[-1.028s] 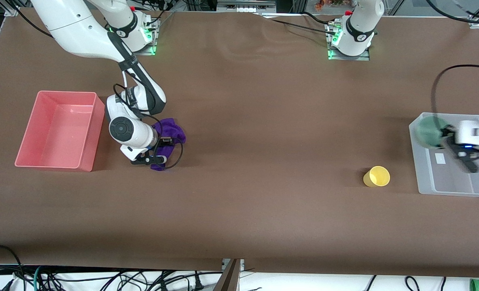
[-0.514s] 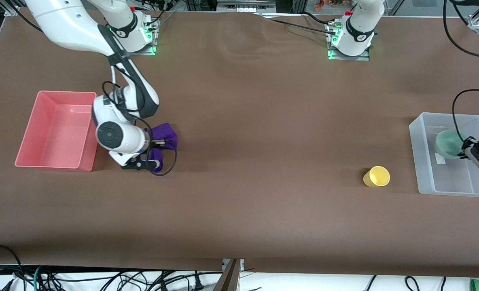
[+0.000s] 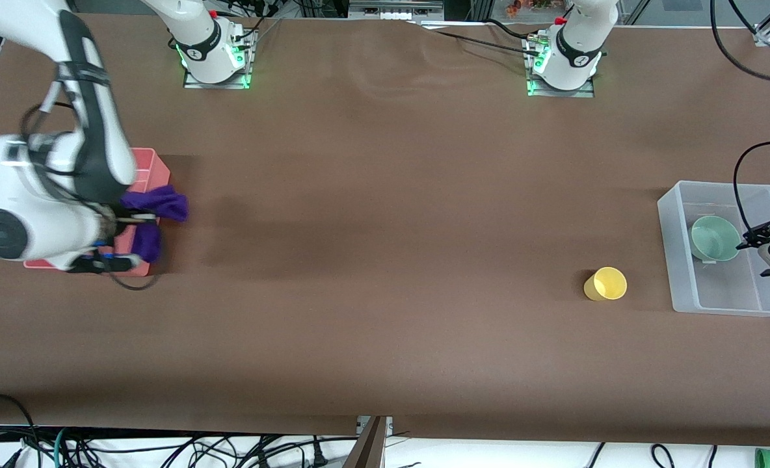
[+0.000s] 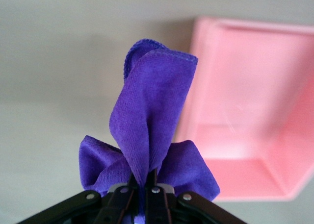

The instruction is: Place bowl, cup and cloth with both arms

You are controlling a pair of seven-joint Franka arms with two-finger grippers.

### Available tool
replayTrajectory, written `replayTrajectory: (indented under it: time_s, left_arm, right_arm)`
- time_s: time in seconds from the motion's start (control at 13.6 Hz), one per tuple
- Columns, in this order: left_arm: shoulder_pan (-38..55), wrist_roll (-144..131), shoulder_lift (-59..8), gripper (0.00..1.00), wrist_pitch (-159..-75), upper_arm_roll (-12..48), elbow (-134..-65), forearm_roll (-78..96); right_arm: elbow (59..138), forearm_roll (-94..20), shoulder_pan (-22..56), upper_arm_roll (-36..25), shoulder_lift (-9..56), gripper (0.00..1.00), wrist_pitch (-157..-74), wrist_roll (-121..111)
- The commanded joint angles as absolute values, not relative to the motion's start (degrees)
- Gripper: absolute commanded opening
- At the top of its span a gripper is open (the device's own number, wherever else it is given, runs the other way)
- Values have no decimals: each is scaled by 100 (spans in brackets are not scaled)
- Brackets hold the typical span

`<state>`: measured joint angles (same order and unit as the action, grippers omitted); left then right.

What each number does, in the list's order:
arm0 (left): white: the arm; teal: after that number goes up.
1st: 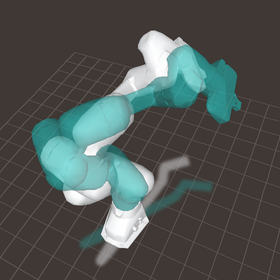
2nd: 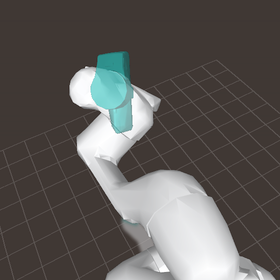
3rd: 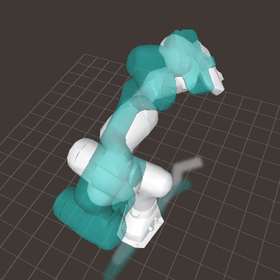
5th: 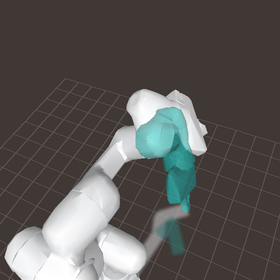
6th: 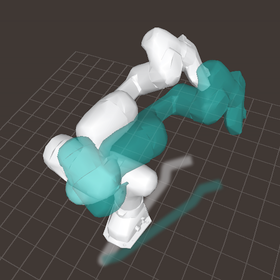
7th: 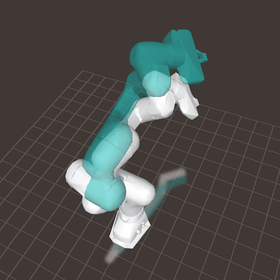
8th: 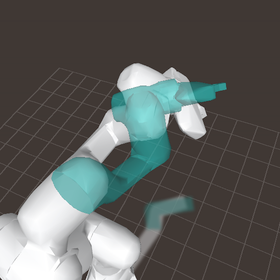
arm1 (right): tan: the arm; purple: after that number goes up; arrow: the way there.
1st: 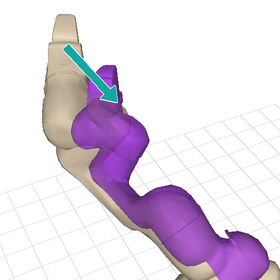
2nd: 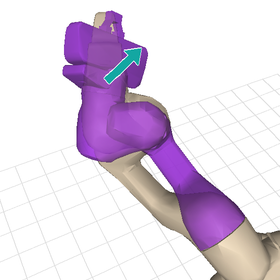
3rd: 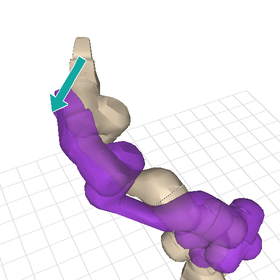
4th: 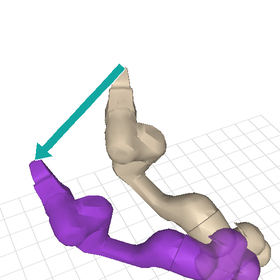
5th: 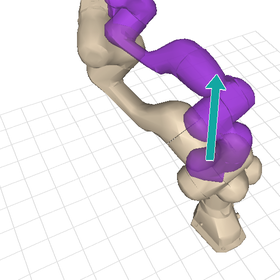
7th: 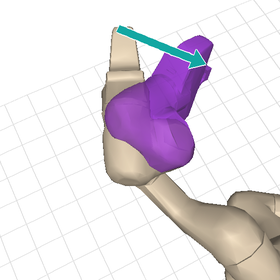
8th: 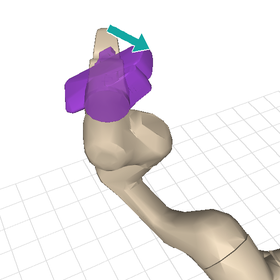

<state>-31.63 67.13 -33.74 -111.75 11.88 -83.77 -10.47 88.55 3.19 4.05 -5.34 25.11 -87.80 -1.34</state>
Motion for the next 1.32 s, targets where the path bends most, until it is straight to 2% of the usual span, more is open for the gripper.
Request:
replayTrajectory:
  time_s: [0.0,0.15,0.29,0.37,0.44,0.51,0.66,0.73,0.95,1.1,1.25]
  left_arm:
    - [-3076,5236,-3225,100,-10969,1712,-8429,-1055]
    - [-2832,3839,-3374,100,-10969,2012,-8490,-1046]
    - [-2366,2861,-3681,100,-11056,2013,-8508,-1046]
    - [-2277,2526,-3839,100,-11222,2013,-8525,-1055]
    - [-2207,2348,-3954,98,-11467,2013,-8569,-1055]
    - [-2180,2338,-4068,83,-11679,2013,-8613,-1055]
    - [-2153,2329,-4297,12,-11908,2004,-8605,-1072]
    - [-2162,2338,-4402,0,-11944,2004,-8596,-1072]
    - [-2180,2416,-4474,0,-11944,2004,-8570,-1072]
    - [-2249,2417,-4378,0,-11822,2013,-8552,-1072]
    - [-2399,2452,-4080,0,-11192,2004,-8526,-1099]
  right_arm:
    - [8947,264,440,-1245,2452,0,-8657,-849]
    - [9201,255,413,-1703,2496,0,-8849,-1238]
    - [9500,255,361,-1915,2505,0,-9157,-1257]
    - [9614,229,334,-1933,2522,22,-9350,-1248]
    - [9659,142,325,-1934,2549,90,-9465,-1248]
    - [9624,88,325,-1942,2540,100,-9448,-1248]
    - [9319,0,343,-1881,2426,100,-9326,-1239]
    - [9029,-17,360,-1768,2374,100,-9073,-1213]
    - [7887,9,360,-1145,2277,100,-8133,-1204]
    - [7517,26,369,-793,2136,100,-8016,-1239]
    - [7375,44,369,-572,1751,100,-7954,-1239]
